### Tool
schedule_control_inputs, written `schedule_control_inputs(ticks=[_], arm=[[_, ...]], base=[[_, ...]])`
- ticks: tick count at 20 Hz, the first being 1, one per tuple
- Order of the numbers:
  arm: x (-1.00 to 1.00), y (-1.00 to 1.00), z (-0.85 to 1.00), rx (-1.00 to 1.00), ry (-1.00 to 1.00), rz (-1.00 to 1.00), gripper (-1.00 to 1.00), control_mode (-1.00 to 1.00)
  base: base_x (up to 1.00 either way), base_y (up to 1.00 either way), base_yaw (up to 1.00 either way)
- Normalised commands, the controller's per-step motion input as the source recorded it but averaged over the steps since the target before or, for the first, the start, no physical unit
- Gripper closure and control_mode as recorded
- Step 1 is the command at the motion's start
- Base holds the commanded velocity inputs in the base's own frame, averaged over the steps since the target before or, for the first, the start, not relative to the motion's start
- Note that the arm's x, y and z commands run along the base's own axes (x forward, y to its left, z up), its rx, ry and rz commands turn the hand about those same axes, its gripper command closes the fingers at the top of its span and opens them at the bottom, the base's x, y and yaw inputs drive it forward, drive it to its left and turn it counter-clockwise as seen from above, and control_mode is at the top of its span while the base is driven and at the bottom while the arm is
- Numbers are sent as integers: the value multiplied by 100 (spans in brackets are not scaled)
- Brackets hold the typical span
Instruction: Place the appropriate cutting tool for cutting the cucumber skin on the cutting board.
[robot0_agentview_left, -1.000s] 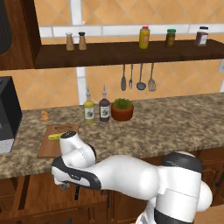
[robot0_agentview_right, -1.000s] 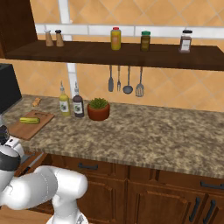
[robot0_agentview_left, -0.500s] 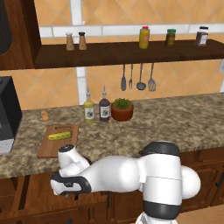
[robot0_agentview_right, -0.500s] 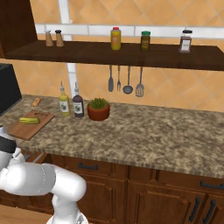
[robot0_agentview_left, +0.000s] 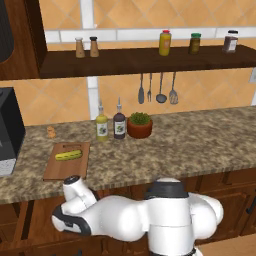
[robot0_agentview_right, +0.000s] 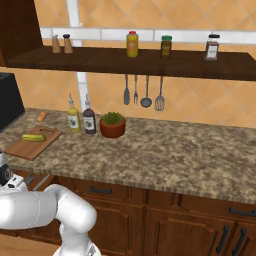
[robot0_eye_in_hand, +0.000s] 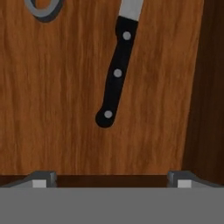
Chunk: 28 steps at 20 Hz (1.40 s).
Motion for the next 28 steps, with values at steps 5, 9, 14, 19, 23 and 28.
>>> schedule_control_inputs(ticks=[5,9,14,19,23,28], arm=[[-41,4,-6,-1,0,0,-100,-100],[-62,8,-6,0,6,0,-100,-100],[-53,0,-15,0,14,0,-100,-100],[-54,0,-17,0,20,0,-100,-100],[-59,0,-1,0,18,0,-100,-100],[10,2,41,0,19,-2,-100,-100]], base=[[0,0,0],[0,0,0],[0,0,0],[0,0,0],[0,0,0],[0,0,0]])
